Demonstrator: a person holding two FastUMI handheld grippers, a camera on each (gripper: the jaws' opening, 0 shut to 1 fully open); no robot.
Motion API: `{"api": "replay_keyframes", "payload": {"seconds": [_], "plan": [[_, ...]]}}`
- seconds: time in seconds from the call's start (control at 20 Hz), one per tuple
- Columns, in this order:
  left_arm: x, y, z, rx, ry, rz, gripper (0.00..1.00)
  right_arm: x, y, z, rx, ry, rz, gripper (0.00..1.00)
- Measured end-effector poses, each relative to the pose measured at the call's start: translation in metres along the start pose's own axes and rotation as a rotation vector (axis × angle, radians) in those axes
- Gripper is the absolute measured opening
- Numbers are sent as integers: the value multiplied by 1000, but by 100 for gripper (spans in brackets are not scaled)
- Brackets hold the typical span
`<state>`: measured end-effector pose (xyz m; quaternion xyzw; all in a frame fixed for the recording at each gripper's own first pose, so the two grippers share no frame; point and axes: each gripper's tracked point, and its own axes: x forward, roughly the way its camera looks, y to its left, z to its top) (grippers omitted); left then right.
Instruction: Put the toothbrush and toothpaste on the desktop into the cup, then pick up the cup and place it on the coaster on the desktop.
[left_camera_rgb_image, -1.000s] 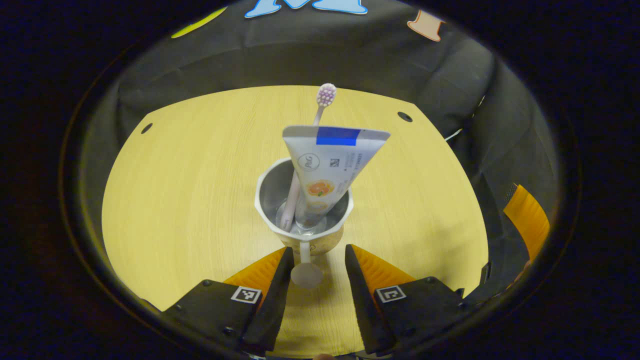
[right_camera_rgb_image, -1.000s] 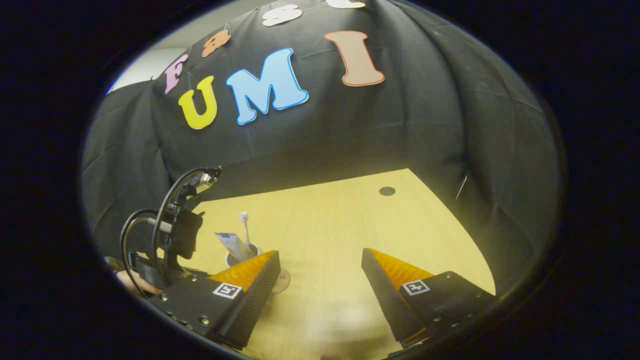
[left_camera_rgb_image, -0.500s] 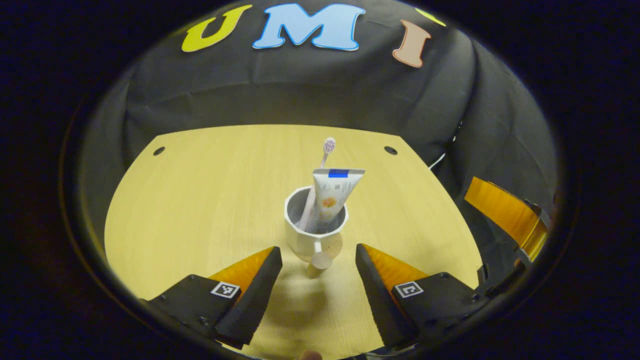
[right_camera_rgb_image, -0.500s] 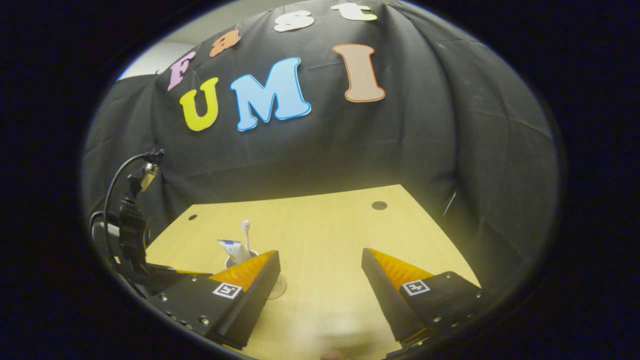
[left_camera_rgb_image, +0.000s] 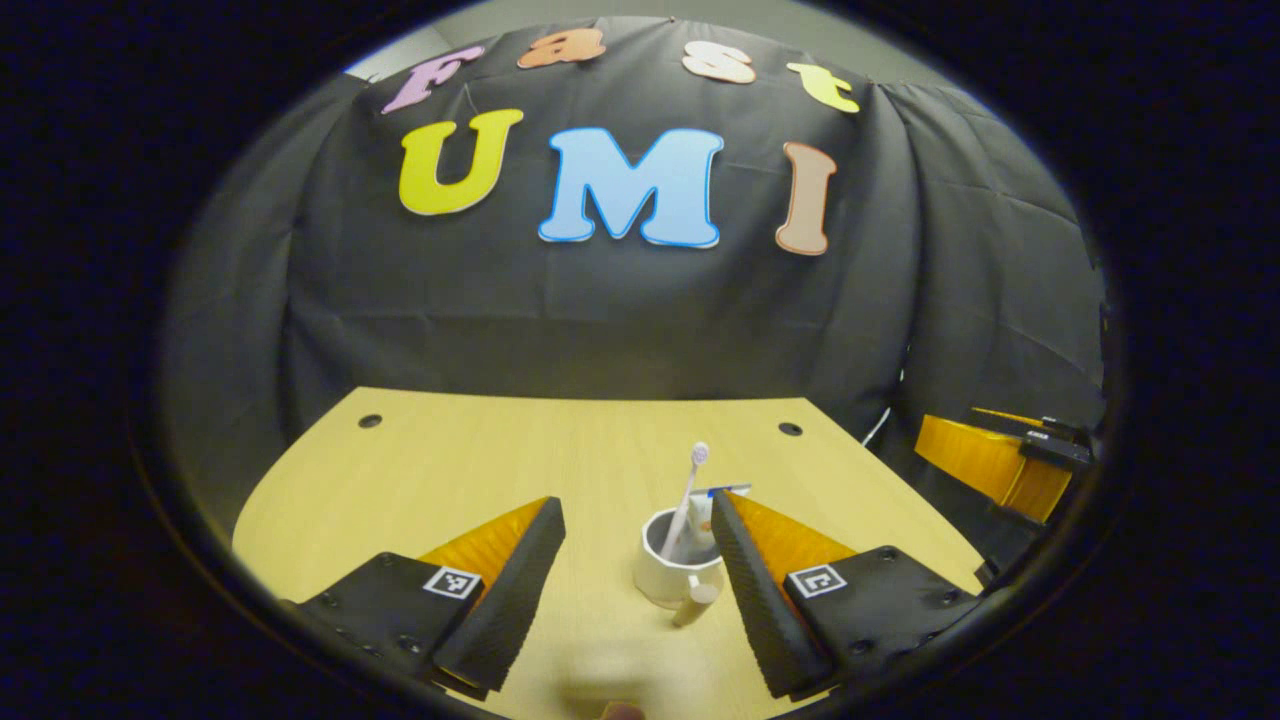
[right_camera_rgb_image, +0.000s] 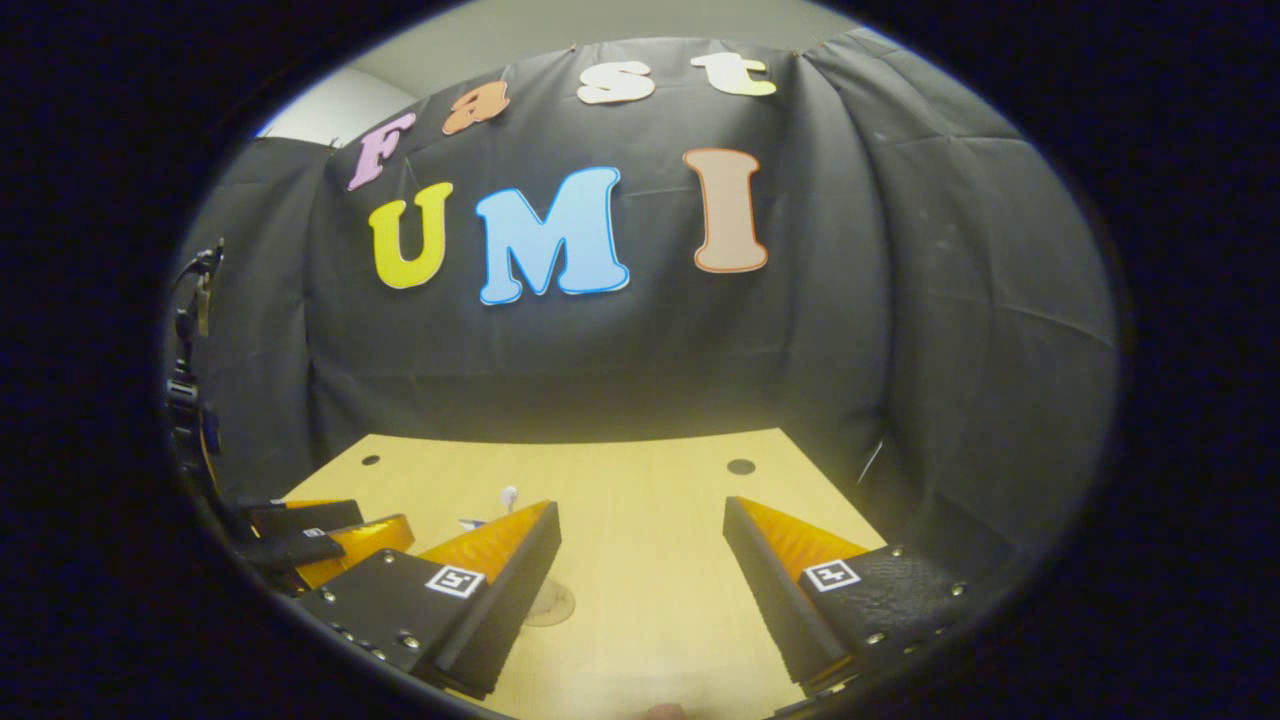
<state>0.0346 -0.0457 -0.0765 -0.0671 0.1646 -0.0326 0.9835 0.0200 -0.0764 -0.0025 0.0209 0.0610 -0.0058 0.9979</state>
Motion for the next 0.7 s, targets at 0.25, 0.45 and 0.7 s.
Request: {"api": "replay_keyframes", "payload": {"seconds": [0.25, 0.45, 0.7], "plan": [[-11, 12, 11, 17, -88, -10, 96, -18, 8, 17, -30, -37, -38, 100], [-13, 10, 23, 10, -152, -8, 96, -28, 8, 32, -56, -85, -57, 100], [-18, 3, 40, 19, -212, 4, 96, -35, -9, 43, -92, -122, -53, 100]]}}
